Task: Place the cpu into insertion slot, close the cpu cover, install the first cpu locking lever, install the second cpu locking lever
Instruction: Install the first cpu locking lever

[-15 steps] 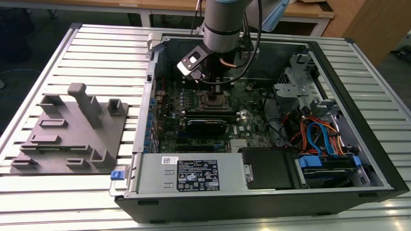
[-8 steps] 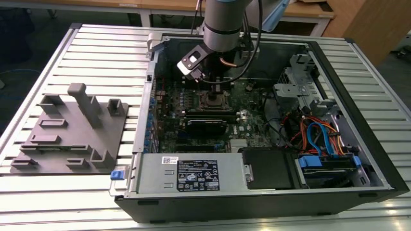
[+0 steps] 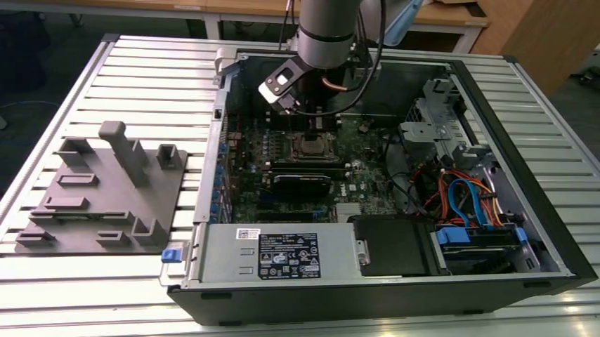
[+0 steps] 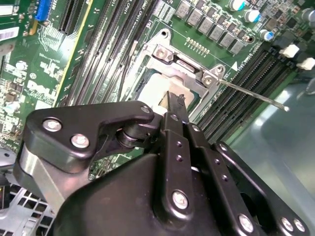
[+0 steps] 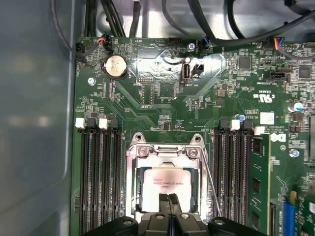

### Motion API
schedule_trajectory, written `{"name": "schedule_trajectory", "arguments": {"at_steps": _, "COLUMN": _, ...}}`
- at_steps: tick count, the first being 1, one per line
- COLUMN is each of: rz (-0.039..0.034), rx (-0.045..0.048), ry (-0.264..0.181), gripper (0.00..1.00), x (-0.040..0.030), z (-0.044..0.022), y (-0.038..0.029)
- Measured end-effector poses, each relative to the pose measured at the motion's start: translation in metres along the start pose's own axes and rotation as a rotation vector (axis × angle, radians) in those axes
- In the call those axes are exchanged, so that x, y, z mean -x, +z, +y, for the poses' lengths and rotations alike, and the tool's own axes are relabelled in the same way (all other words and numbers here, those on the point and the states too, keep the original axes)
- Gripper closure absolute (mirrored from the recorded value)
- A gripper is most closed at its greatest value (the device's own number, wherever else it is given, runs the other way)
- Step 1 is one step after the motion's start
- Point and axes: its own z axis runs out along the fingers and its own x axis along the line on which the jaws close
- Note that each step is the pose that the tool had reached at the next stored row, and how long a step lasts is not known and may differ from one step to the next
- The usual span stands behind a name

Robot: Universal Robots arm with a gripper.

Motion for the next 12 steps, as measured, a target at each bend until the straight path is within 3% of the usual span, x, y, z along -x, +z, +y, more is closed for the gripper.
{"name": "schedule_trajectory", "arguments": {"at_steps": 12, "rz": 0.0000, "rx": 0.0000, "ry": 0.000, "gripper": 0.90, "x": -0.0002, "z": 0.0002, "y": -0.0249}}
